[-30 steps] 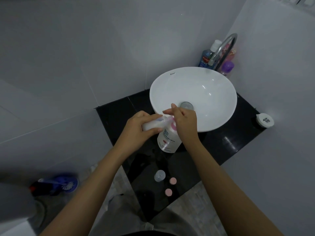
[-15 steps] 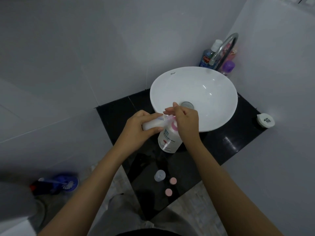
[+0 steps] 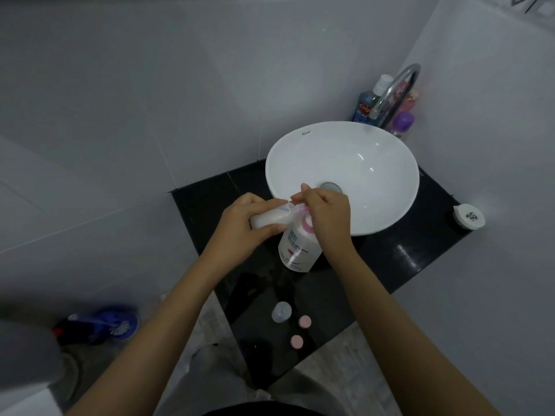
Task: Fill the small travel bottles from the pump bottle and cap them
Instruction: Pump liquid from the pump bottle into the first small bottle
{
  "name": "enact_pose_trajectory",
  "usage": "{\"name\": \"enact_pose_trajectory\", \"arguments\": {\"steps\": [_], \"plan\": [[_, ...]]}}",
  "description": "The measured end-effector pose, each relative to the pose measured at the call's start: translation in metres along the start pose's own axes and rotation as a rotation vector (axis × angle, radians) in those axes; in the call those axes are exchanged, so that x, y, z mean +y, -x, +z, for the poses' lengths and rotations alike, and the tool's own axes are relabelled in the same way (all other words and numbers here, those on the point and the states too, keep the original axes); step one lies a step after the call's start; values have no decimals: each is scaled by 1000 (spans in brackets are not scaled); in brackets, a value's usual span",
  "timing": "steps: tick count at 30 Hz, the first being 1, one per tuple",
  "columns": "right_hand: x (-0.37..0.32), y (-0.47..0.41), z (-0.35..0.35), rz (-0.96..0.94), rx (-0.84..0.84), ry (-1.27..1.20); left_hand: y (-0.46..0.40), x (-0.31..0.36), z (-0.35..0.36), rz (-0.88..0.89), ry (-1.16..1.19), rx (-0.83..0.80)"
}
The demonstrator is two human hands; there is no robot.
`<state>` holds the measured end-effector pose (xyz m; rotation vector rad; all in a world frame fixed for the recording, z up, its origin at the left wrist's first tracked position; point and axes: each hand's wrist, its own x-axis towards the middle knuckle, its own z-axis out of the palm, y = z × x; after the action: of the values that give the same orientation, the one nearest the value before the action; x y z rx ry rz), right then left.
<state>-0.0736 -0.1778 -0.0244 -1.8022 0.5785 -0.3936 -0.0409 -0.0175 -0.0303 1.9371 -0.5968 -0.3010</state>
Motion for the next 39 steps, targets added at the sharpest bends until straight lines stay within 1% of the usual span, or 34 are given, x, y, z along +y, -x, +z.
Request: {"name": "enact_pose_trajectory", "arguments": {"steps": [2,6,12,21,24,27,30,39], "plan": [[1,2,1,-15,20,-4,1,-1,2,-2,6,7],[0,0,-1,-26,-9,2,1,-2,3,-16,15,18],[2,0,-3,-48,1,-20,-2,0,5,-20,23,17],[18,2,4,-8,-11,119,0,-8,10,-18,-7,-3],[9,4,0,-11,-53,172,-2,-8,6,-3,-41,-11],[-1,2,-4,22,-79,54,-1,-6,6,11,-51,-29],[-7,2,-7,16,-40,-25,0,-2,7,14,-53,-26],[-14,6,-8,25,-17,-34,3,-6,6,-9,-40,-10]]}}
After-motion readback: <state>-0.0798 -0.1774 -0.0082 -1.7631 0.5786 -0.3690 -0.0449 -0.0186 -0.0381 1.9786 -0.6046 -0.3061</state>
